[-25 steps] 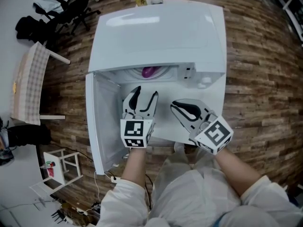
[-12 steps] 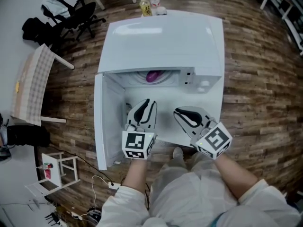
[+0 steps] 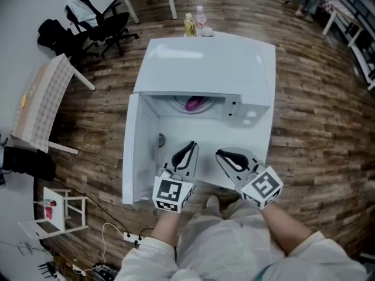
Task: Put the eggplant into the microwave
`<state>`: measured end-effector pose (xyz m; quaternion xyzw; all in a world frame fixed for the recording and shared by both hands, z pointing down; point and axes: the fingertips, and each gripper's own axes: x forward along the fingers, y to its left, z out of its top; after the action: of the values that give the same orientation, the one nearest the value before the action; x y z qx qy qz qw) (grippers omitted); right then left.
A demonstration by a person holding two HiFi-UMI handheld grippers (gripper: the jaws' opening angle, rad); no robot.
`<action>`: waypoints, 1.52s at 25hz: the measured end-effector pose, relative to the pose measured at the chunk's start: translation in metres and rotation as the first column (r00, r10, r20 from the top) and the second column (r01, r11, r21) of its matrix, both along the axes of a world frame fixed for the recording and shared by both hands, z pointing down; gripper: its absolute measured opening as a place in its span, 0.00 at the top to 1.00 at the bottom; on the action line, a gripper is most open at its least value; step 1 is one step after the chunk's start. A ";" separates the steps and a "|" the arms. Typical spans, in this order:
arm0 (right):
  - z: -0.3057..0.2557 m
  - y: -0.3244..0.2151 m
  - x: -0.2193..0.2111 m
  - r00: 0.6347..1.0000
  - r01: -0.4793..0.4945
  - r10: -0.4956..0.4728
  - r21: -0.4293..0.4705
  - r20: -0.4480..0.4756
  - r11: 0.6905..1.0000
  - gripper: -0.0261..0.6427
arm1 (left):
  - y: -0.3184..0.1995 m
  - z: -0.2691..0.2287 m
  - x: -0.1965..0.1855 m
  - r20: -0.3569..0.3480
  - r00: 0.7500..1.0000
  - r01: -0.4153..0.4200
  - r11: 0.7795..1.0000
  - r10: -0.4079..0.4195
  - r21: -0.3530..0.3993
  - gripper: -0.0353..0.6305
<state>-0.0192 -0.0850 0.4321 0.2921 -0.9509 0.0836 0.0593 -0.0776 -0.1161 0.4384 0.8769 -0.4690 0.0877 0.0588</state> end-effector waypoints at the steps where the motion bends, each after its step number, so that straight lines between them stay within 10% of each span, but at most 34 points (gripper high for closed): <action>1: -0.001 0.003 -0.001 1.000 0.004 -0.004 0.005 0.001 1.000 0.91 | 0.005 -0.002 0.001 -0.002 1.000 -0.005 1.000 0.005 0.004 0.92; 38: -0.060 0.081 0.024 1.000 0.006 -0.005 0.046 -0.007 0.999 0.91 | 0.104 -0.052 0.020 -0.141 0.979 -0.147 0.989 0.145 0.001 0.94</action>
<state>0.0053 -0.0042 0.3724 0.2911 -0.9531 0.0605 0.0562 -0.0575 -0.0123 0.3860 0.9126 -0.3976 0.0322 0.0893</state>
